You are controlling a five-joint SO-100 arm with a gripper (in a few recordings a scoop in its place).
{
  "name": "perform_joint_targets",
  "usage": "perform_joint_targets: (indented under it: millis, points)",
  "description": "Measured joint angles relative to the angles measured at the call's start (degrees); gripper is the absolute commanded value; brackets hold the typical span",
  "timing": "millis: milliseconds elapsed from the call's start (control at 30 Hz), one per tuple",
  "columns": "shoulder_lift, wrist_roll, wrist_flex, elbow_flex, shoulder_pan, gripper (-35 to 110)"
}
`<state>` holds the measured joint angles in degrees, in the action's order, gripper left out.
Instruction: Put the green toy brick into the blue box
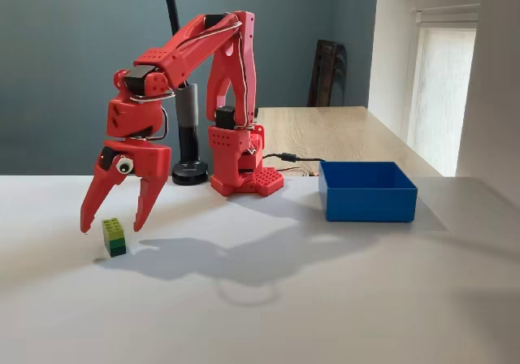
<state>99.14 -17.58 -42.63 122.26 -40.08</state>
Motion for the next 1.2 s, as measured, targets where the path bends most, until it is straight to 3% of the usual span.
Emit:
perform_joint_targets:
  millis: [167, 433, 900, 1200]
  points:
    - [-2.0, -0.8, 2.1, -0.1, 0.4, 10]
    - [-4.7, -2.5, 3.2, -3.0, 1.2, 0]
    - [-4.9, 1.3, 2.2, -5.4, 5.3, 0]
    - [-4.9, 4.2, -9.3, -15.7, 17.3, 0]
